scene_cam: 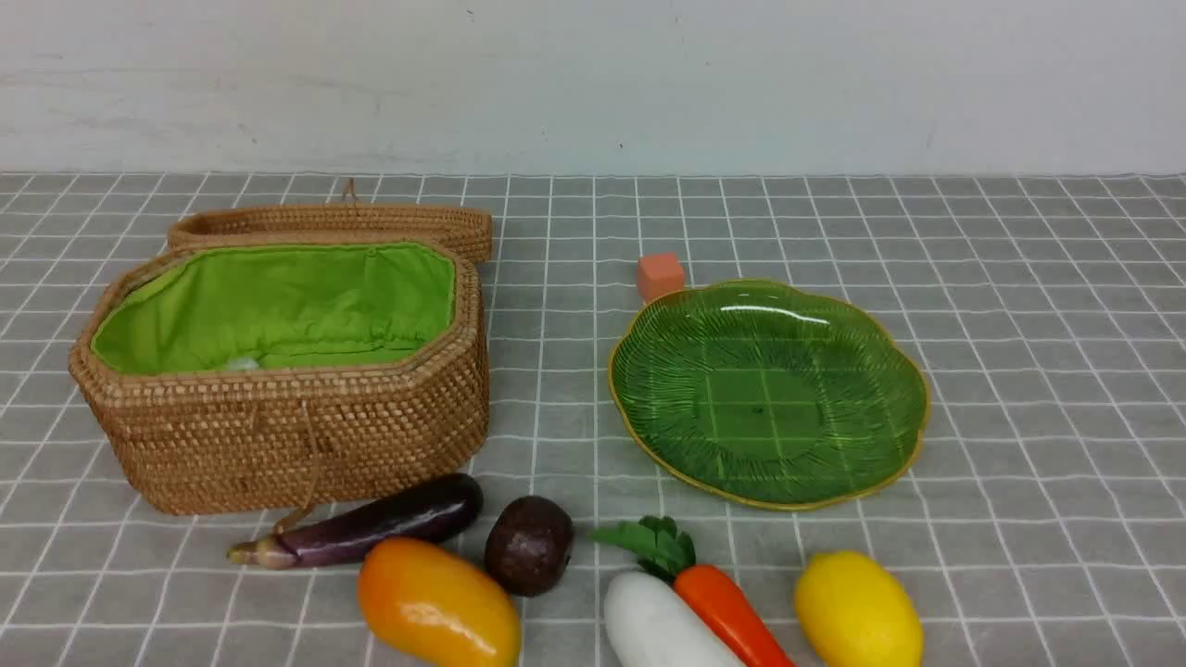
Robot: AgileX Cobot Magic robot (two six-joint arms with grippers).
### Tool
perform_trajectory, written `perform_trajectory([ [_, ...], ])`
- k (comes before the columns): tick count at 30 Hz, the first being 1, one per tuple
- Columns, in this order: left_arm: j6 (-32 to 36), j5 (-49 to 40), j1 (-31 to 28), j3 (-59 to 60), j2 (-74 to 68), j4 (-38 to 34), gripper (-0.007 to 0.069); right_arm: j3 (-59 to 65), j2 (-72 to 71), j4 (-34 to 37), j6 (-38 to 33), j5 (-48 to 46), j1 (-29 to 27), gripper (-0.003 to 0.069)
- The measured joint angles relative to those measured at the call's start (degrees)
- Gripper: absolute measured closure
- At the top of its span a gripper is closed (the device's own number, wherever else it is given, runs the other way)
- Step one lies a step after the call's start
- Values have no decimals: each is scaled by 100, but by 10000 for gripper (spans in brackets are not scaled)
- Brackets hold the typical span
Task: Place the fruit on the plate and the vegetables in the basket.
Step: Grab the mango with your left arm and place it on the right plate
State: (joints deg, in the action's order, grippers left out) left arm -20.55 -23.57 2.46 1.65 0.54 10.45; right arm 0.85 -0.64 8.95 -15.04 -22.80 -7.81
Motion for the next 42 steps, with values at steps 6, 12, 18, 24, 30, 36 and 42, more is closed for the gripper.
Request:
perform_trajectory([
  [6, 0, 0, 0, 0, 0, 0, 386, 0, 0, 0, 0, 0, 0, 417],
  [12, 0, 0, 0, 0, 0, 0, 386, 0, 0, 0, 0, 0, 0, 417],
  [18, 0, 0, 0, 0, 0, 0, 386, 0, 0, 0, 0, 0, 0, 417],
  [24, 0, 0, 0, 0, 0, 0, 386, 0, 0, 0, 0, 0, 0, 417],
  [30, 0, 0, 0, 0, 0, 0, 386, 0, 0, 0, 0, 0, 0, 417],
  [36, 0, 0, 0, 0, 0, 0, 386, 0, 0, 0, 0, 0, 0, 417],
  [42, -31, 262, 0, 2, 0, -33, 386, 0, 0, 0, 0, 0, 0, 417],
])
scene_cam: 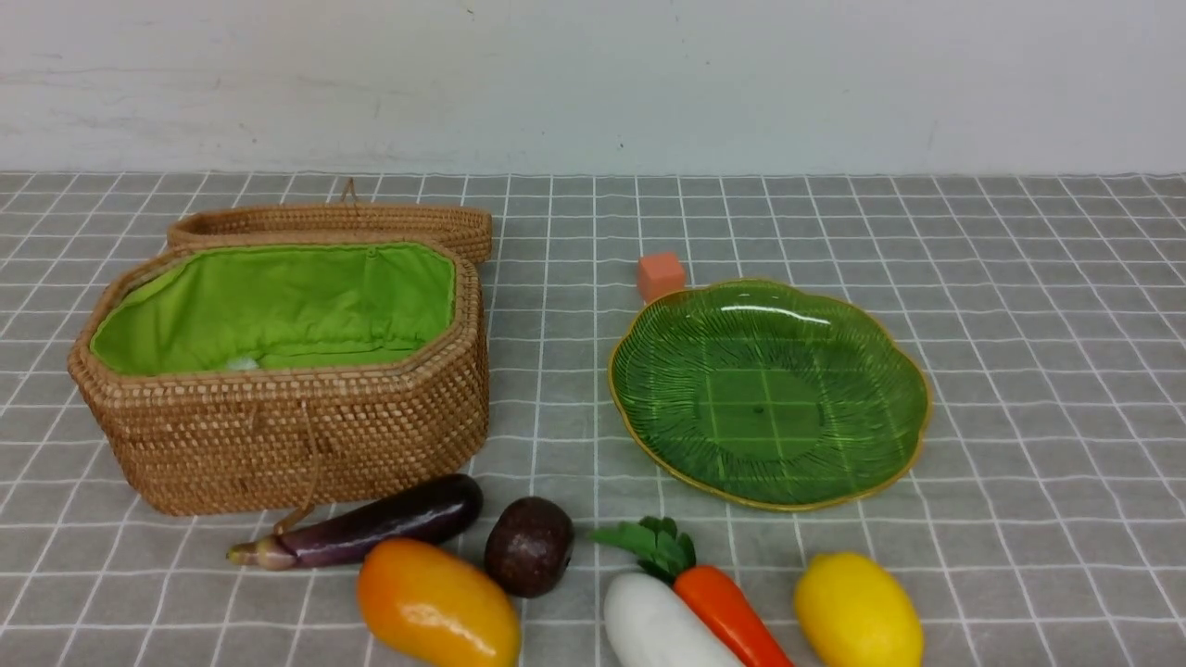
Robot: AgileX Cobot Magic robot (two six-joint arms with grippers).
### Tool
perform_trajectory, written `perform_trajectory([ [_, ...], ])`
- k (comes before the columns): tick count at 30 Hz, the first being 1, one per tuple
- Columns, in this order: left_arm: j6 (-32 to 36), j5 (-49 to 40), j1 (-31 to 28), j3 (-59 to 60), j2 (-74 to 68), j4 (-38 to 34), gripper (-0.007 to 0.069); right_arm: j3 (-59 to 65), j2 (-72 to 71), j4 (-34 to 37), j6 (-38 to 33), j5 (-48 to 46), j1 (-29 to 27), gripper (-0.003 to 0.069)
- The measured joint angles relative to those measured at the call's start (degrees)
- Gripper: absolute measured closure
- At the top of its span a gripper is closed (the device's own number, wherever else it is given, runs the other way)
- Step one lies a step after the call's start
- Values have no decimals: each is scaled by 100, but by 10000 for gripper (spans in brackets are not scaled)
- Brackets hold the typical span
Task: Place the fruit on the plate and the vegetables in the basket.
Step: Grab the mango with your left arm and place it on the right plate
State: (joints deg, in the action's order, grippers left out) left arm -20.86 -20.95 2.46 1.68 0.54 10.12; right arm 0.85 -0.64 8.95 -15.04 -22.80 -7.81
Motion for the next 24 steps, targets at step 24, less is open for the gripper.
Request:
perform_trajectory([
  [24, -746, -533, 0, -4700, -2007, -440, 386, 0, 0, 0, 0, 0, 0, 417],
])
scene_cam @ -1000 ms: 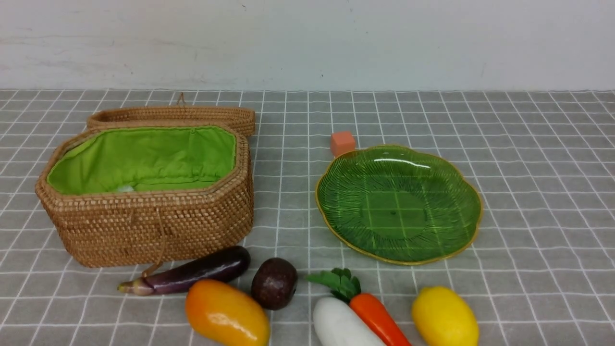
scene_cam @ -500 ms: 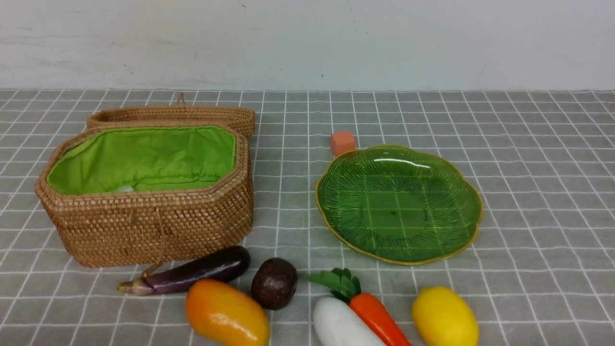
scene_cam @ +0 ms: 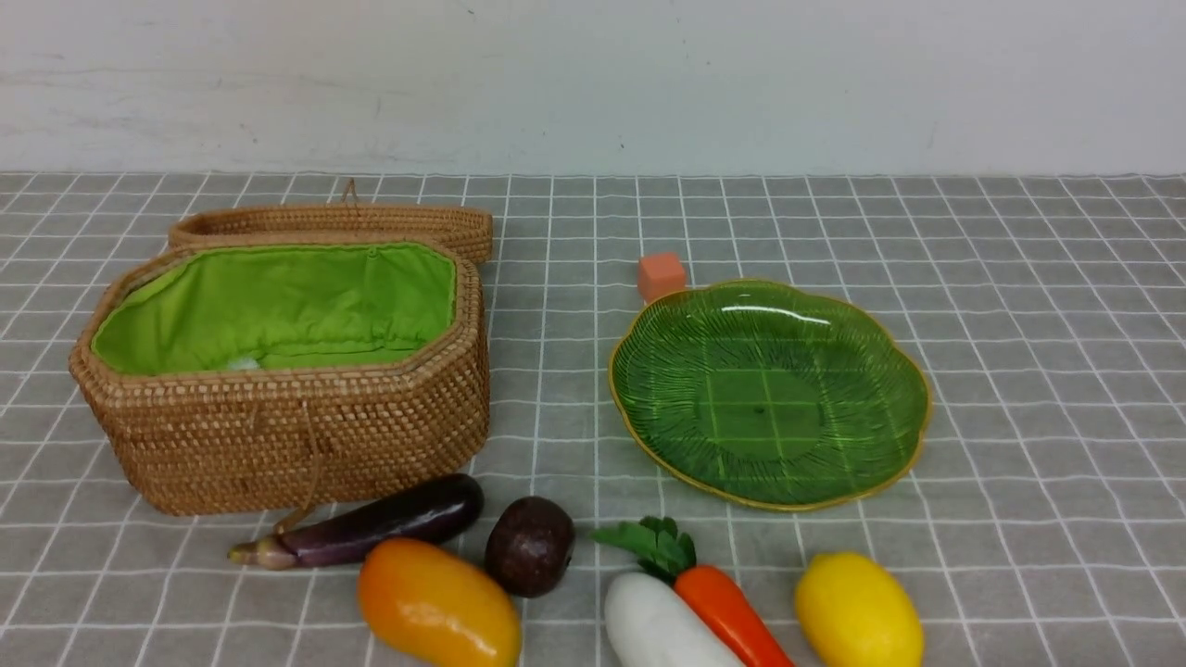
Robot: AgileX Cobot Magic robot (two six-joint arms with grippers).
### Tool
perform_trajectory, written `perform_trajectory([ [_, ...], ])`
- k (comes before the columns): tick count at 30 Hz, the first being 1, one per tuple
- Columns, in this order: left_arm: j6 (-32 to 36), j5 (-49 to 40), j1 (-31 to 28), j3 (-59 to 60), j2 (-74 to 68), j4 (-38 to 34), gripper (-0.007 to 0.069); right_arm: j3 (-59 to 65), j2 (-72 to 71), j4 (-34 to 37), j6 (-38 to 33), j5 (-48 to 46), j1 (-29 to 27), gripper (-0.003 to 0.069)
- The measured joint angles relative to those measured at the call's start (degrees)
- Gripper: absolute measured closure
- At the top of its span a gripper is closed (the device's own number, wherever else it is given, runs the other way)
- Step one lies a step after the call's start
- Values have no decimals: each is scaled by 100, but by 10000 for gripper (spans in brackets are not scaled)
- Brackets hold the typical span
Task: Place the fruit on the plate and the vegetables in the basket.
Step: Grab the mango with your left arm and place it on the right plate
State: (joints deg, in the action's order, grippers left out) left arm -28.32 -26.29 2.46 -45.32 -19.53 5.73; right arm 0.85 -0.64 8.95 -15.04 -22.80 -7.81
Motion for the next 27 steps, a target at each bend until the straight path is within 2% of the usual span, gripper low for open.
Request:
perform_trajectory([
  [1, 0, -580, 0, -174, -394, 177, 386, 0, 0, 0, 0, 0, 0, 417],
  [5, -26, -1045, 45, -267, -1209, 604, 386, 0, 0, 0, 0, 0, 0, 417],
  [15, -1258, -2483, 1482, -274, -2698, 320, 375, 0, 0, 6, 0, 0, 0, 417],
  [18, -1932, -2604, 1787, -274, -3355, -156, 340, 0, 0, 6, 0, 0, 0, 417],
  [20, -2054, -2598, 1871, -274, -3568, -319, 324, 0, 0, 6, 0, 0, 0, 417],
  [23, -2188, -2300, 2171, -274, -4314, -701, 252, 0, 0, 6, 0, 0, 0, 417],
  [27, -2228, -1653, 2450, -285, -5153, -841, 116, 0, 0, 6, 0, 0, 0, 417],
])
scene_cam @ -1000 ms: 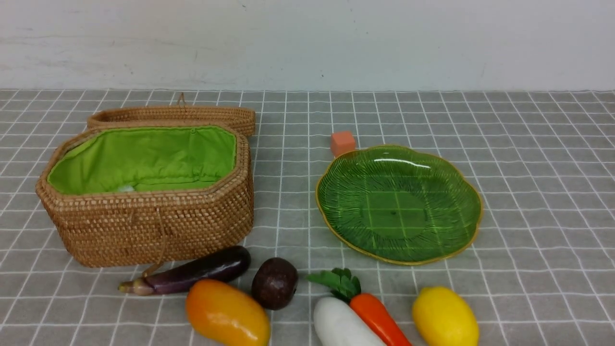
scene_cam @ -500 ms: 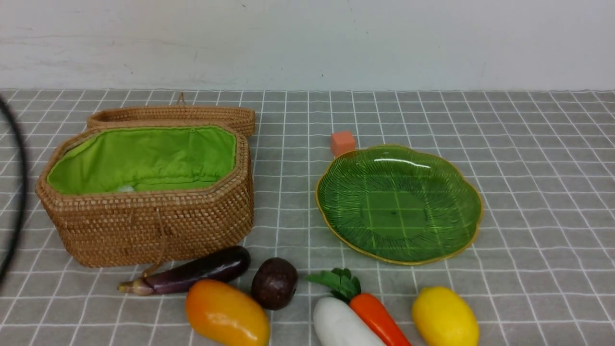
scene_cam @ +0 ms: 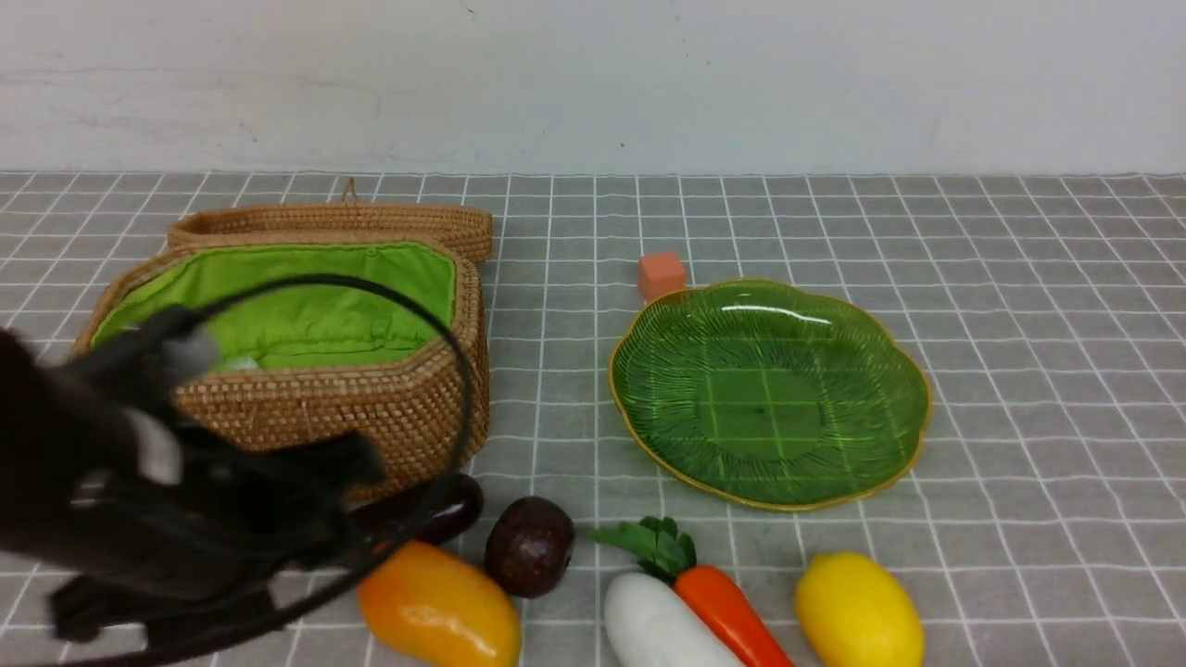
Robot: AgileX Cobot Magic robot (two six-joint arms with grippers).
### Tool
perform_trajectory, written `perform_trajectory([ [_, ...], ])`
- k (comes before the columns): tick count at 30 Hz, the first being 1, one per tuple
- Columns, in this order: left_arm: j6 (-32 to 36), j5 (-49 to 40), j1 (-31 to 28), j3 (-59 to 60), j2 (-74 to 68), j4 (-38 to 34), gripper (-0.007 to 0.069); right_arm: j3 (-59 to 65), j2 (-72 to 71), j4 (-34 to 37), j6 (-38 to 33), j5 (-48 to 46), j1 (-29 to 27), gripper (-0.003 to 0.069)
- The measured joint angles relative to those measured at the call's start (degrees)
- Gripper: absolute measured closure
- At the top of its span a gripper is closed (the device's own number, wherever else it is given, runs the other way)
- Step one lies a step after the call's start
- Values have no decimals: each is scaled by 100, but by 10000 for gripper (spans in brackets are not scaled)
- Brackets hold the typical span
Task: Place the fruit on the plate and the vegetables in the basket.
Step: Grab the mango with your left arm and place it on the right plate
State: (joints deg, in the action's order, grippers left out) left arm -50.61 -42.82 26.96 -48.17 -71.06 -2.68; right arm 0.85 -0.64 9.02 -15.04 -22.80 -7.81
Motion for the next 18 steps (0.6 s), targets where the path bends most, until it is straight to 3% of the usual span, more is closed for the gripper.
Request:
perform_trajectory([
  [6, -171, 570, 90, 0, -1164, -141, -38, 0, 0, 0, 0, 0, 0, 417],
  [11, -211, 1272, 90, -27, -1799, -176, -27, 0, 0, 0, 0, 0, 0, 417],
  [18, -236, 1628, 90, -85, -2192, -364, 71, 0, 0, -7, 0, 0, 0, 417],
])
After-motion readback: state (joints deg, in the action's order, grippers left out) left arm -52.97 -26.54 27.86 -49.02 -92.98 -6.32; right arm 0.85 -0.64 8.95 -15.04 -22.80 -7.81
